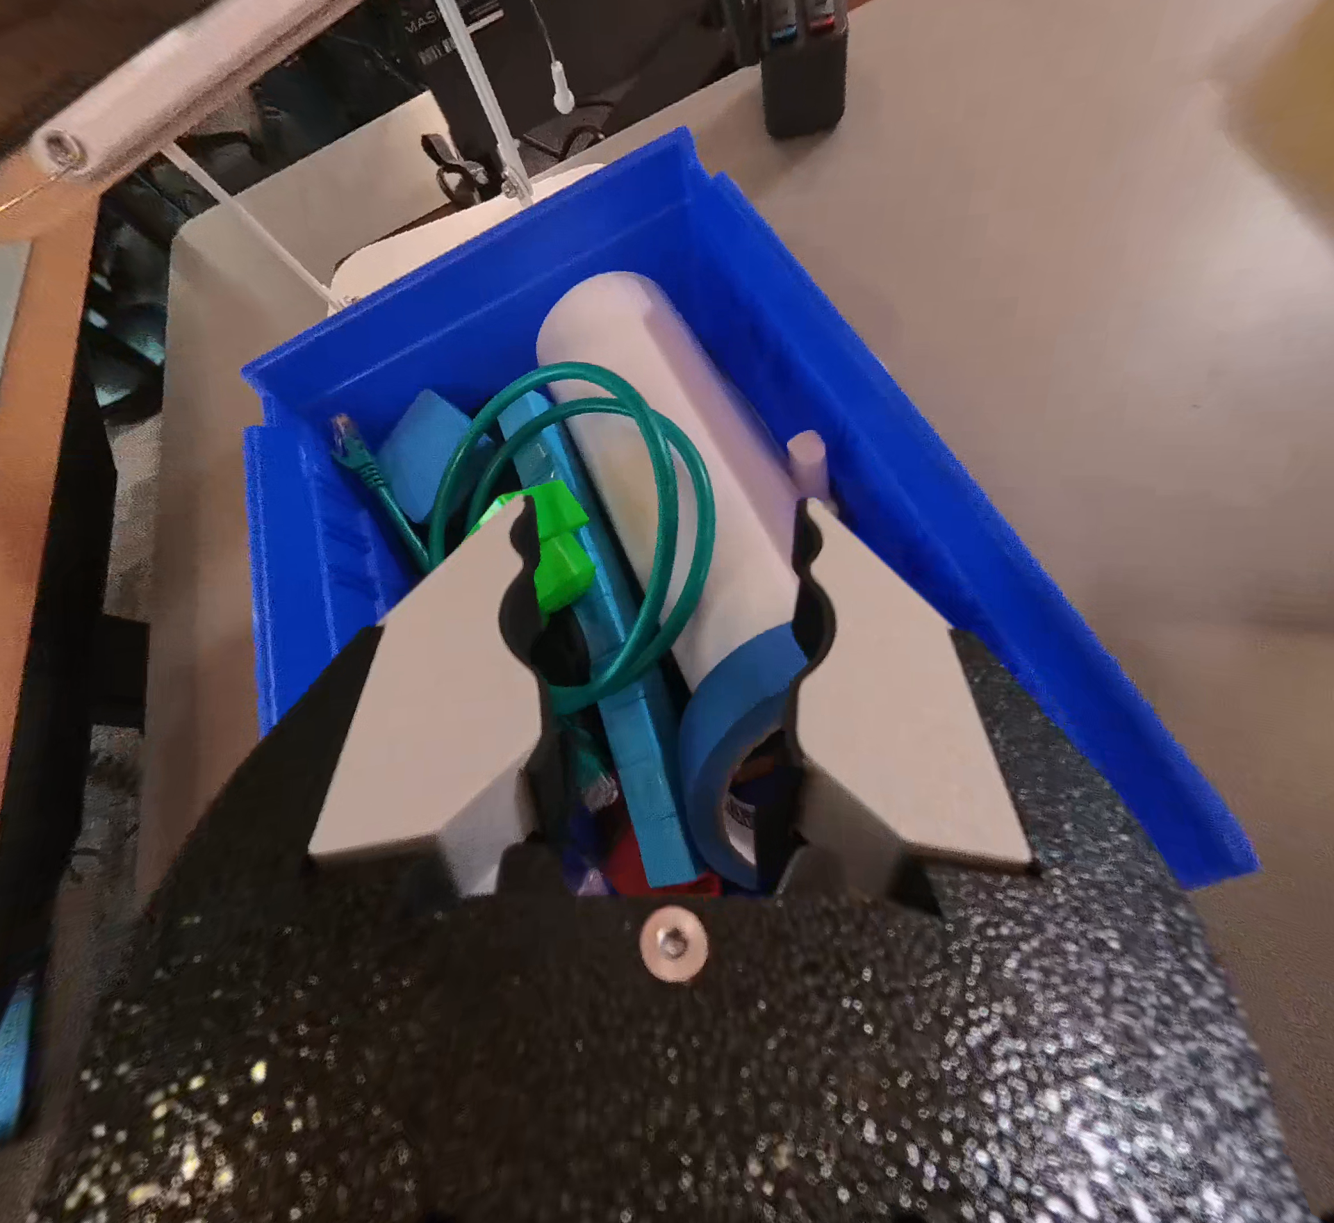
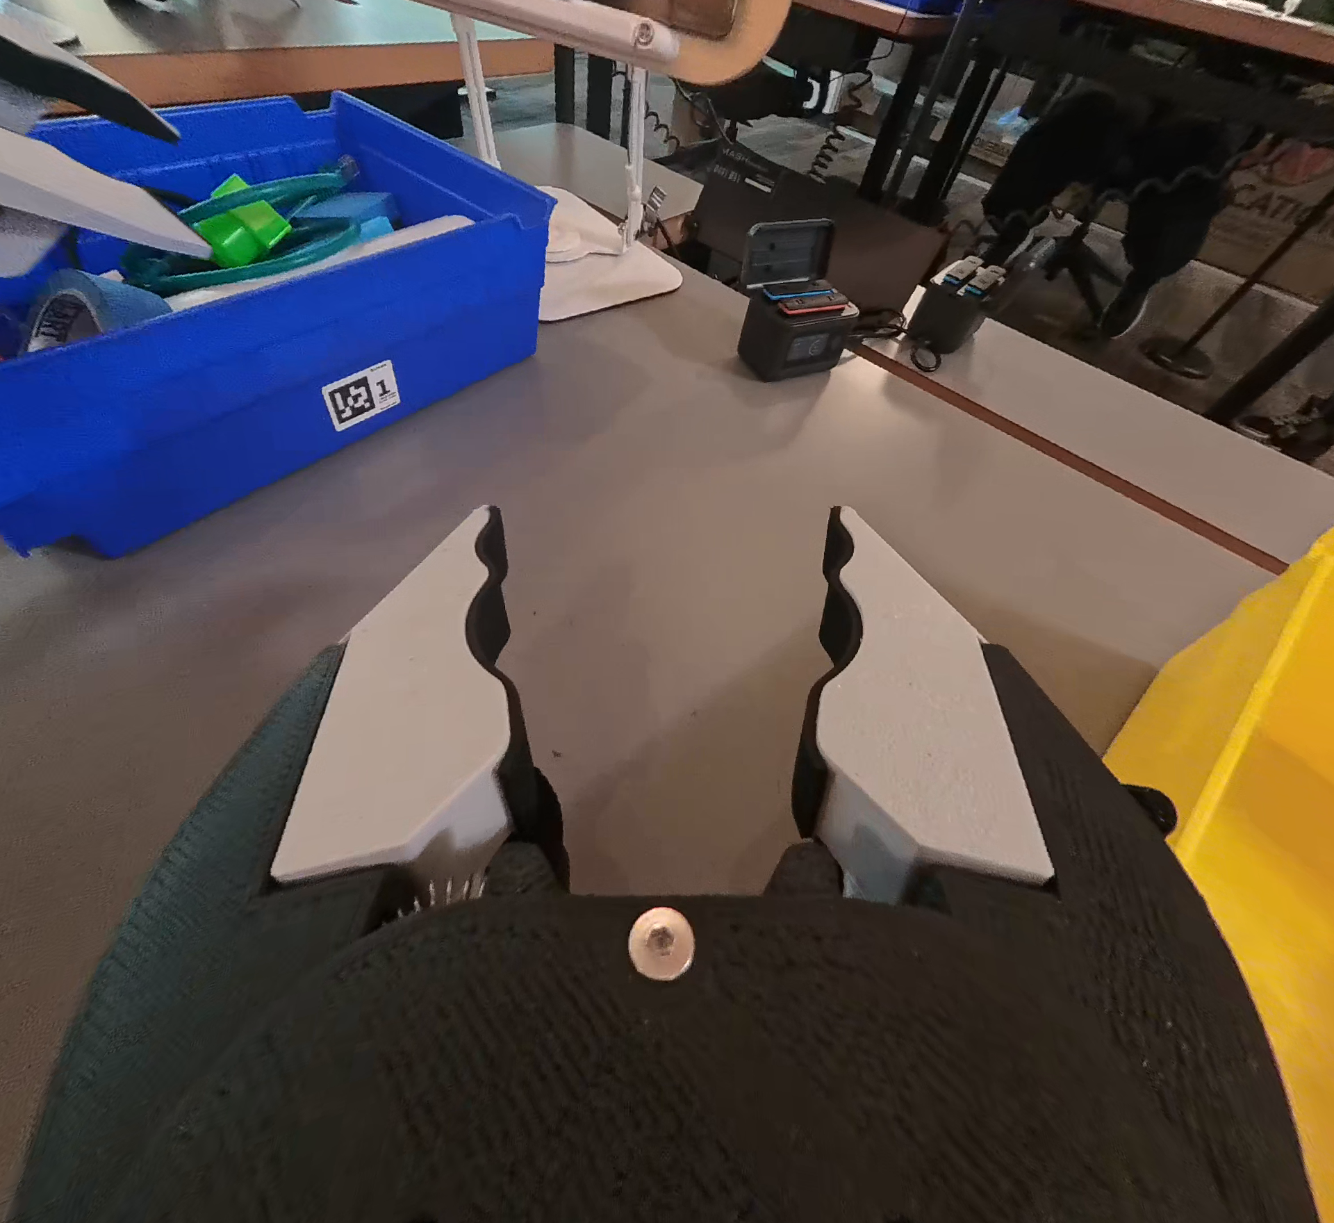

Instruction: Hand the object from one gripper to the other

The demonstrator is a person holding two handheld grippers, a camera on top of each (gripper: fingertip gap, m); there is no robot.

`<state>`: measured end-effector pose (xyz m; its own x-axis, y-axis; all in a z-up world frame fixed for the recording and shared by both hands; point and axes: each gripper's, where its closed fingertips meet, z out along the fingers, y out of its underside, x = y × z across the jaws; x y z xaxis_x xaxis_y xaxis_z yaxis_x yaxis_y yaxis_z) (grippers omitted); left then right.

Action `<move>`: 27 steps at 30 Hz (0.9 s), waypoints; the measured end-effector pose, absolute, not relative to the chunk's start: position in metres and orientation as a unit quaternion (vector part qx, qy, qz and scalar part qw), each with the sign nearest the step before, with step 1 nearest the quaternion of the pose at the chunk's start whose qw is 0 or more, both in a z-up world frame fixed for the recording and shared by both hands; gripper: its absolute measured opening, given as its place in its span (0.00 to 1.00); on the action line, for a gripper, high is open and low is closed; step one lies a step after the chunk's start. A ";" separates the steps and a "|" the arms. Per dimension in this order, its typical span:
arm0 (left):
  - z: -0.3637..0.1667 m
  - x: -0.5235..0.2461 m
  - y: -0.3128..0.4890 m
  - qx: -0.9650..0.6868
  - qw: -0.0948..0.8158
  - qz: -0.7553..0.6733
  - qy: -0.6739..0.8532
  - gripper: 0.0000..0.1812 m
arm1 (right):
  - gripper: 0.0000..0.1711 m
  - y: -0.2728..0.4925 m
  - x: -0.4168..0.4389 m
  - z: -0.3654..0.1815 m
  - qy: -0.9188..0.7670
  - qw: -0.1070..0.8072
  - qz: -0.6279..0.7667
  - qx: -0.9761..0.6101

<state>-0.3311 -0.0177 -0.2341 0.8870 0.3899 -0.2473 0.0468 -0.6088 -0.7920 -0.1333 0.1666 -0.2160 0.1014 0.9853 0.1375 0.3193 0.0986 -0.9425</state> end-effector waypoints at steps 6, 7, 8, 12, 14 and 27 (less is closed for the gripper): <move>-0.245 -0.332 -0.011 -0.886 0.400 0.213 -0.096 0.32 | 0.50 0.169 -0.132 -0.214 -0.568 0.471 0.358 -0.572; -0.248 -0.333 -0.010 -0.889 0.394 0.213 -0.094 0.32 | 0.50 0.168 -0.132 -0.213 -0.568 0.470 0.360 -0.572; -0.249 -0.332 -0.007 -0.891 0.396 0.201 -0.094 0.31 | 0.50 0.168 -0.132 -0.213 -0.568 0.469 0.361 -0.572; -0.251 -0.332 -0.004 -0.899 0.394 0.153 -0.114 0.28 | 0.49 0.167 -0.131 -0.209 -0.569 0.472 0.363 -0.568; -0.253 -0.332 -0.004 -0.904 0.390 0.125 -0.128 0.24 | 0.49 0.166 -0.130 -0.206 -0.567 0.474 0.366 -0.566; -0.143 -0.360 -0.025 -0.842 0.477 0.181 -0.176 0.02 | 0.47 0.171 -0.120 -0.180 -0.549 0.493 0.385 -0.553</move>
